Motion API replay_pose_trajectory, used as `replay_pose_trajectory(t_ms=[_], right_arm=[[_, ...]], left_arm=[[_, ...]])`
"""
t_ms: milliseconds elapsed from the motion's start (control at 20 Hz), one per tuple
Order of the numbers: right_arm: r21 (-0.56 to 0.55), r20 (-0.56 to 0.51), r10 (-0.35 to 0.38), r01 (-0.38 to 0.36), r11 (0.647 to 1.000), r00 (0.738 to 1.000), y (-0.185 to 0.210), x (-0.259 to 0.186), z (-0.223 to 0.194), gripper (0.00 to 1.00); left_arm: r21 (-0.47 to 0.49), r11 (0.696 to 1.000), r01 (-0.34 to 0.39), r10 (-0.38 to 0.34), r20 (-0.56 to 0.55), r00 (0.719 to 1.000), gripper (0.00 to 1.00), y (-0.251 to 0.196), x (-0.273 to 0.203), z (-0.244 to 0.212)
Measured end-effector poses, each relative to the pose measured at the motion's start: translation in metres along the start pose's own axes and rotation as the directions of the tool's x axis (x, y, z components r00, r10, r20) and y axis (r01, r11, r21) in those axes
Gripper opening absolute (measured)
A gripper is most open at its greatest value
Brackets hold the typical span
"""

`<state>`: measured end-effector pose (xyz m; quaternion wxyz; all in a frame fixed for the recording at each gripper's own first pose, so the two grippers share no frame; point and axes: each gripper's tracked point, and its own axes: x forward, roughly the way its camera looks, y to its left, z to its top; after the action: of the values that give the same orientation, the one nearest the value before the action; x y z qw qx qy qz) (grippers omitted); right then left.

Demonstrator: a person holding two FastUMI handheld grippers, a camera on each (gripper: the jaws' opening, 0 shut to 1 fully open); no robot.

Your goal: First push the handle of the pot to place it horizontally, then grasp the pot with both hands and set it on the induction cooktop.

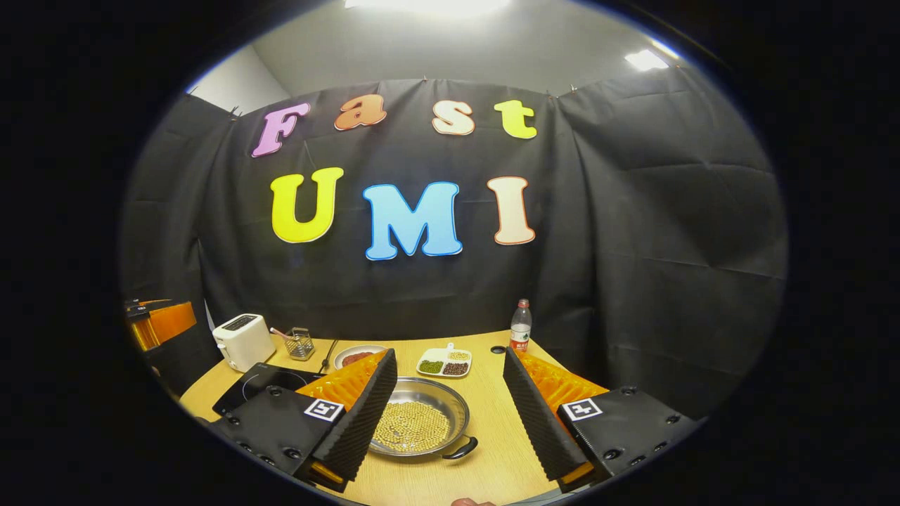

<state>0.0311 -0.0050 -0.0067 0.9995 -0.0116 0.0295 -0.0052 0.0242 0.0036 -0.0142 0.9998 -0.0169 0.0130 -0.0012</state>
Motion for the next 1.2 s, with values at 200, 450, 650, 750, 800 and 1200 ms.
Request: replay_pose_trajectory(t_ms=[200, 450, 650, 750, 800, 1200], right_arm=[[-0.006, -0.049, 0.016, -0.016, 1.000, 0.999, 0.003, 0.015, -0.003, 0.96], [-0.020, -0.171, 0.033, -0.037, 0.999, 0.985, 0.005, 0.034, -0.007, 0.94], [-0.033, -0.250, 0.080, -0.092, 0.995, 0.965, 0.014, 0.044, -0.015, 0.97], [-0.037, -0.299, 0.108, -0.124, 0.992, 0.948, 0.017, 0.046, -0.026, 0.92], [-0.042, -0.321, 0.116, -0.137, 0.990, 0.940, 0.019, 0.046, -0.032, 0.82], [-0.080, -0.509, 0.205, -0.283, 0.956, 0.836, 0.042, 0.044, -0.088, 0.10]], left_arm=[[0.020, 1.000, -0.002, 0.002, -0.001, 1.000, 0.88, 0.005, 0.004, -0.006], [0.002, 1.000, -0.010, 0.010, -0.013, 1.000, 0.88, 0.015, 0.011, -0.016], [-0.026, 1.000, -0.014, 0.014, -0.025, 1.000, 0.88, 0.022, 0.010, -0.024], [-0.034, 0.999, -0.027, 0.026, -0.039, 0.999, 0.88, 0.026, 0.008, -0.030], [-0.036, 0.999, -0.032, 0.030, -0.045, 0.999, 0.88, 0.029, 0.005, -0.032], [-0.002, 0.999, -0.051, 0.051, -0.096, 0.994, 0.88, 0.037, 0.006, -0.042]])
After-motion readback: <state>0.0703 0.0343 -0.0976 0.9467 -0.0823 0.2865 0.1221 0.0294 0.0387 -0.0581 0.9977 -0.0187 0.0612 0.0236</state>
